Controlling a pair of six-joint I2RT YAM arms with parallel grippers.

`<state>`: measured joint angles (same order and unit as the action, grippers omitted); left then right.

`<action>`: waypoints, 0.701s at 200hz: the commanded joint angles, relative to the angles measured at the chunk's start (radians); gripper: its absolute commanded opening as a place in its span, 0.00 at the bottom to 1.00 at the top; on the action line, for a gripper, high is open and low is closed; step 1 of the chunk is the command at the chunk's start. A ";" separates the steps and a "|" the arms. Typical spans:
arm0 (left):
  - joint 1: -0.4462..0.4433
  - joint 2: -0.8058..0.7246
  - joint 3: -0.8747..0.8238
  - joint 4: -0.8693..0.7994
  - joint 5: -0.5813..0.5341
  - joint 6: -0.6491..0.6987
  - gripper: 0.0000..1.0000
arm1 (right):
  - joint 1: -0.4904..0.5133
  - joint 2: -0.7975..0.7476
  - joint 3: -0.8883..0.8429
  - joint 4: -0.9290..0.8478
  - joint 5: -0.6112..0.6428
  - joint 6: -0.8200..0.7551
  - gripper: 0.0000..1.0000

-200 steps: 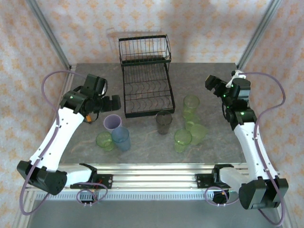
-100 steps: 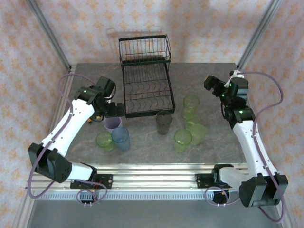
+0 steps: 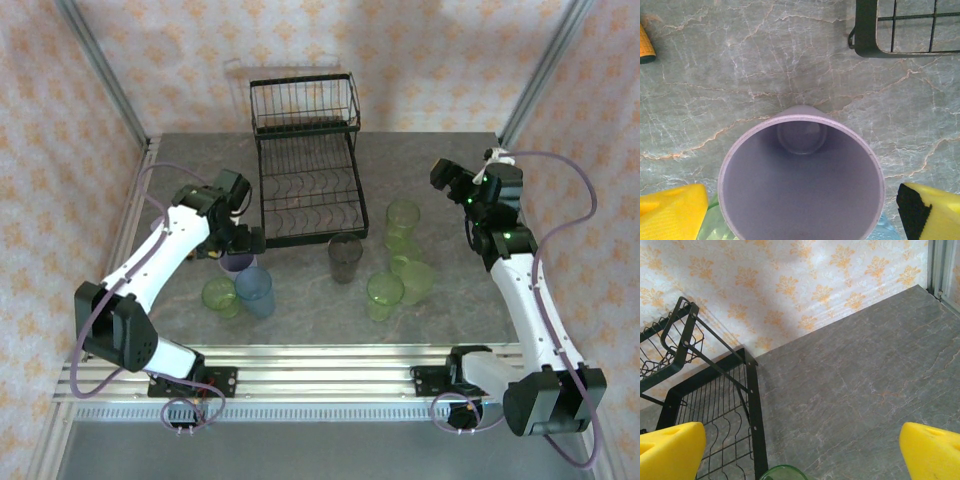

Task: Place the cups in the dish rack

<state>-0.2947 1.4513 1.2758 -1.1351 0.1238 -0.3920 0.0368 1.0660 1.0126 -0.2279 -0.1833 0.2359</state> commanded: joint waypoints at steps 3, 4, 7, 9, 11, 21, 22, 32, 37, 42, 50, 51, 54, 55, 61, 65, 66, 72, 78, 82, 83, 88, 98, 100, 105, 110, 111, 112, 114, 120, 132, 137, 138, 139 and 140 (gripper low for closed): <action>-0.004 0.021 -0.023 0.011 -0.001 0.015 0.99 | 0.006 -0.004 -0.011 0.013 0.022 0.007 0.99; -0.004 0.023 -0.024 0.011 -0.001 0.016 0.99 | 0.006 -0.004 -0.011 0.013 0.021 0.006 0.99; -0.004 0.025 -0.025 0.012 -0.002 0.015 0.99 | 0.007 -0.004 -0.011 0.013 0.021 0.007 0.99; -0.004 0.027 -0.025 0.012 -0.002 0.017 0.99 | 0.007 -0.004 -0.011 0.013 0.023 0.007 0.99; -0.004 0.028 -0.024 0.013 -0.003 0.016 0.99 | 0.006 -0.004 -0.011 0.013 0.022 0.007 0.99; -0.004 0.033 -0.031 0.017 -0.003 0.020 0.99 | 0.007 -0.004 -0.008 0.012 0.023 0.007 0.99; -0.004 0.034 -0.032 0.017 -0.004 0.019 0.99 | 0.007 -0.003 -0.008 0.012 0.024 0.008 0.99; -0.004 0.038 -0.036 0.018 -0.008 0.019 0.99 | 0.007 -0.005 -0.009 0.010 0.023 0.007 0.99; -0.005 0.042 -0.039 0.019 -0.012 0.019 1.00 | 0.006 -0.005 -0.008 0.010 0.024 0.007 0.99; -0.005 0.045 -0.040 0.020 -0.012 0.021 1.00 | 0.006 -0.005 -0.009 0.010 0.025 0.007 0.99; -0.004 0.049 -0.045 0.024 -0.008 0.022 0.99 | 0.007 -0.006 -0.011 0.010 0.026 0.007 0.99; -0.005 0.049 -0.046 0.024 -0.008 0.022 0.99 | 0.007 -0.005 -0.011 0.010 0.027 0.007 0.99; -0.006 0.051 -0.048 0.026 -0.006 0.022 0.99 | 0.007 -0.006 -0.011 0.009 0.026 0.007 0.99; -0.006 0.051 -0.048 0.027 -0.005 0.022 0.99 | 0.007 -0.005 -0.011 0.009 0.026 0.007 0.99; -0.007 0.056 -0.052 0.030 0.001 0.024 0.99 | 0.005 -0.006 -0.010 0.009 0.028 0.006 0.99; -0.007 0.059 -0.053 0.032 0.003 0.024 1.00 | 0.006 -0.006 -0.011 0.009 0.030 0.007 0.99; -0.007 0.059 -0.053 0.032 0.003 0.025 1.00 | 0.006 -0.006 -0.011 0.009 0.030 0.008 0.99; -0.007 0.063 -0.053 0.032 0.003 0.026 0.99 | 0.006 -0.005 -0.011 0.009 0.030 0.009 0.99; -0.009 0.067 -0.053 0.033 0.001 0.028 0.99 | 0.006 -0.005 -0.010 0.009 0.030 0.008 0.99; -0.010 0.069 -0.052 0.033 0.000 0.028 1.00 | 0.006 -0.005 -0.011 0.007 0.031 0.009 0.99; -0.010 0.070 -0.052 0.033 0.000 0.029 0.99 | 0.006 -0.005 -0.011 0.007 0.030 0.009 0.99; -0.011 0.073 -0.053 0.032 -0.001 0.030 0.99 | 0.006 -0.006 -0.009 0.006 0.032 0.009 0.99; -0.011 0.076 -0.052 0.035 0.002 0.032 0.99 | 0.006 -0.006 -0.009 0.005 0.032 0.009 0.99; -0.011 0.077 -0.051 0.035 0.003 0.032 0.99 | 0.006 -0.006 -0.009 0.004 0.032 0.009 0.99; -0.010 0.078 -0.052 0.038 0.007 0.033 0.99 | 0.006 -0.006 -0.008 0.003 0.033 0.009 0.99; -0.011 0.079 -0.053 0.039 0.011 0.033 0.98 | 0.006 -0.006 -0.008 0.001 0.035 0.009 0.99; -0.011 0.079 -0.052 0.040 0.012 0.033 0.97 | 0.007 -0.005 -0.007 0.001 0.035 0.009 0.99; -0.011 0.079 -0.052 0.039 0.012 0.033 0.97 | 0.007 -0.006 -0.007 0.001 0.035 0.009 0.99; -0.011 0.080 -0.053 0.040 0.013 0.033 0.96 | 0.006 -0.005 -0.008 0.001 0.037 0.009 0.99; -0.011 0.082 -0.053 0.041 0.019 0.033 0.94 | 0.007 -0.007 -0.008 0.001 0.038 0.008 0.99; -0.011 0.087 -0.051 0.039 0.032 0.035 0.89 | 0.006 -0.007 -0.008 -0.001 0.043 0.009 0.99; -0.010 0.090 -0.050 0.037 0.033 0.035 0.87 | 0.006 -0.007 -0.007 -0.001 0.043 0.009 0.99; -0.010 0.090 -0.050 0.037 0.034 0.035 0.87 | 0.006 -0.006 -0.007 -0.001 0.043 0.009 0.99; -0.010 0.091 -0.050 0.037 0.034 0.035 0.86 | 0.006 -0.006 -0.007 -0.001 0.042 0.009 0.99; -0.011 0.091 -0.049 0.036 0.034 0.035 0.86 | 0.006 -0.006 -0.007 -0.001 0.042 0.009 0.99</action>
<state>-0.2951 1.5284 1.2312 -1.0992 0.1345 -0.3660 0.0368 1.0660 1.0077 -0.2283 -0.1719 0.2363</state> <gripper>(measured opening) 0.895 0.993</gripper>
